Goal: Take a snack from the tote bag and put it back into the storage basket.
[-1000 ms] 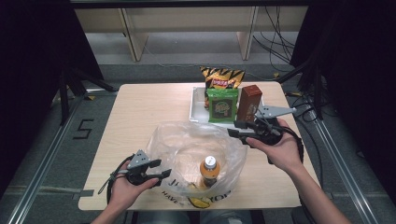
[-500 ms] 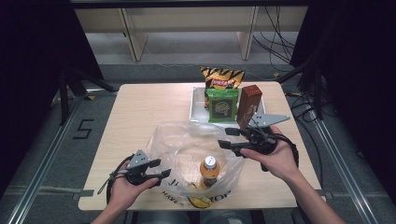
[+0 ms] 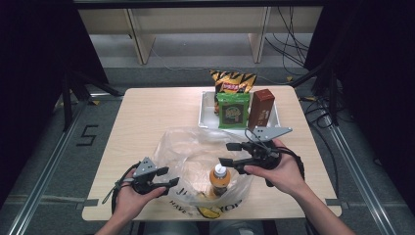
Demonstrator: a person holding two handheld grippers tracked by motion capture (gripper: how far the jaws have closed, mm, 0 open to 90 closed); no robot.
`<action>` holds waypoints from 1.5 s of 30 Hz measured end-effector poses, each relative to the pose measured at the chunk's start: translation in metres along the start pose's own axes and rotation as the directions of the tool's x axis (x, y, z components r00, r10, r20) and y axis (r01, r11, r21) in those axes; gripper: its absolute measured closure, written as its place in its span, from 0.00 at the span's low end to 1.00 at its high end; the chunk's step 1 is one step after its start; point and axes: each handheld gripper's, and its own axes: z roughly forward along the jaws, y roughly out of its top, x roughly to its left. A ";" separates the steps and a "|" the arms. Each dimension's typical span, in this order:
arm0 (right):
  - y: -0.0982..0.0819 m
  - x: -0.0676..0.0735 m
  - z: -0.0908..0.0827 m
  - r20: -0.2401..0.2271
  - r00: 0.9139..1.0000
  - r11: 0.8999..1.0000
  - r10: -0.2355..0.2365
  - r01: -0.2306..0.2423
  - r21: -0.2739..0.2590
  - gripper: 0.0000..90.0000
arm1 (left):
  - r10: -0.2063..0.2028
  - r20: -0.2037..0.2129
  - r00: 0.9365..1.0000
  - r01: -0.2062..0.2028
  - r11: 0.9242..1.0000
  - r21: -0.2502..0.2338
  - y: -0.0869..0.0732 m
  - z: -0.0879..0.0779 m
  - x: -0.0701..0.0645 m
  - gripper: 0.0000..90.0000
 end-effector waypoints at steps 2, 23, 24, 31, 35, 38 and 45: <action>-0.002 0.002 0.001 -0.007 1.000 1.000 0.003 -0.003 0.000 0.43 | 0.000 0.000 1.000 0.000 1.000 0.001 0.000 0.000 0.000 0.44; -0.019 0.008 0.017 -0.026 0.999 1.000 0.022 -0.021 0.016 0.33 | -0.004 -0.001 1.000 0.004 1.000 -0.001 0.000 0.000 0.002 0.44; -0.020 0.007 0.018 -0.031 1.000 1.000 0.002 -0.001 0.016 0.32 | -0.004 -0.002 1.000 0.004 1.000 -0.002 0.000 0.000 0.001 0.44; -0.031 0.011 0.017 -0.029 0.999 0.999 0.040 -0.039 0.021 0.32 | -0.002 0.003 1.000 0.002 1.000 0.000 0.000 0.002 0.000 0.44; -0.035 0.011 0.017 -0.047 0.998 0.999 0.031 -0.031 0.014 0.31 | 0.000 0.010 1.000 0.000 1.000 0.010 0.000 0.003 0.000 0.44; -0.038 0.012 0.016 -0.029 0.999 1.000 0.027 -0.027 0.005 0.31 | -0.018 0.012 1.000 0.018 1.000 0.015 0.000 0.003 -0.002 0.44; -0.041 0.014 0.017 -0.026 1.000 1.000 0.006 -0.006 0.005 0.30 | 0.005 0.003 1.000 -0.005 1.000 0.013 0.000 0.003 0.000 0.44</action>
